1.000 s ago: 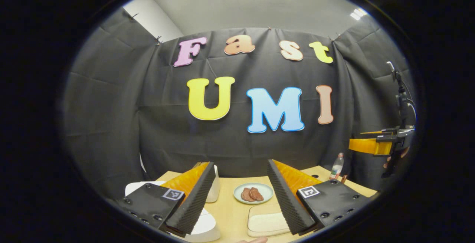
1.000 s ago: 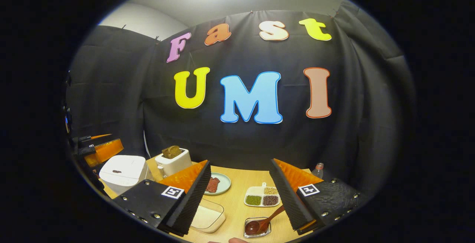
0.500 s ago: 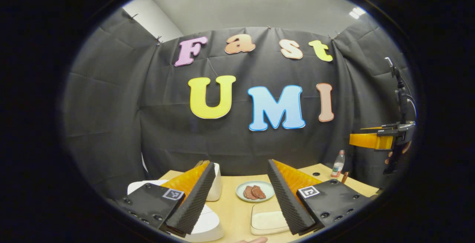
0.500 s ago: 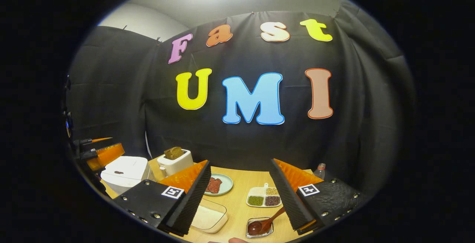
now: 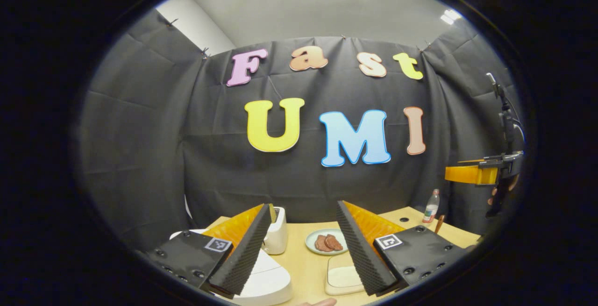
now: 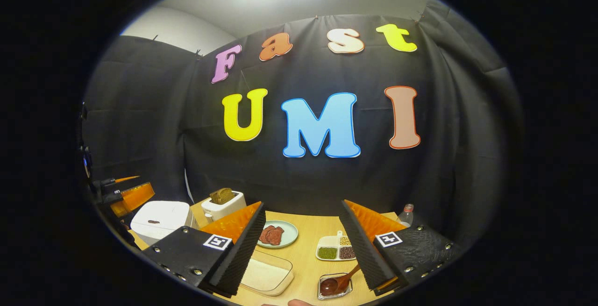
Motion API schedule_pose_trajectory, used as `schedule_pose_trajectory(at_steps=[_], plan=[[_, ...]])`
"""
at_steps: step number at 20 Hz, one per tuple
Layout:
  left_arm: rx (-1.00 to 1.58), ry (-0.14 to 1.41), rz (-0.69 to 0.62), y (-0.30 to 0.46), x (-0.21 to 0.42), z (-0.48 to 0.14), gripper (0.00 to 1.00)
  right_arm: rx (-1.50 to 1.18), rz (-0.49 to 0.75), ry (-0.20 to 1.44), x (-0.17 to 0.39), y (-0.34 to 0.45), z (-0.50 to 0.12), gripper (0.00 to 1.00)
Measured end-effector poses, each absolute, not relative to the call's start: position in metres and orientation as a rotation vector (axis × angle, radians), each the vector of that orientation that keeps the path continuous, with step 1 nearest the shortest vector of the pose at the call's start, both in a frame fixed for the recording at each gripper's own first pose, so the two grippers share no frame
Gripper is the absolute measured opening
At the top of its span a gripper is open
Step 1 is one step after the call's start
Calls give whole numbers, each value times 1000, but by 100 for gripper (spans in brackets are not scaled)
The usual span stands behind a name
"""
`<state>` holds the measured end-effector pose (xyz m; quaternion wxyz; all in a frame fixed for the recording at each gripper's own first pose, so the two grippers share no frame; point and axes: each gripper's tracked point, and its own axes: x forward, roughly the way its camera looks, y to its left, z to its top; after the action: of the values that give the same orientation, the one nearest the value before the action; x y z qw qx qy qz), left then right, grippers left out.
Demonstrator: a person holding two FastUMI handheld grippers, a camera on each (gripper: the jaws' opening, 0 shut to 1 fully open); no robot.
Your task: Close the left gripper, press the button to open the rice cooker; take a wooden spoon from the chopstick holder with the right hand, scoop a spoonful of rice and pour it into the rice cooker, then put the wooden spoon back into the chopstick holder.
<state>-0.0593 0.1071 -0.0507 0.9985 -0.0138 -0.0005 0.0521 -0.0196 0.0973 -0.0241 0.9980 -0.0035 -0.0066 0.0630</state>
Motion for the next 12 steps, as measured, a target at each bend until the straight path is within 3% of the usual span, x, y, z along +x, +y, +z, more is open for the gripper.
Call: schedule_pose_trajectory(at_steps=[8,12], plan=[[-30,11,176,154,-77,-61,100,-18,178,13,-16,112,-42,96],[-37,28,175,160,-76,-75,100,-9,141,0,-15,102,-44,96]])
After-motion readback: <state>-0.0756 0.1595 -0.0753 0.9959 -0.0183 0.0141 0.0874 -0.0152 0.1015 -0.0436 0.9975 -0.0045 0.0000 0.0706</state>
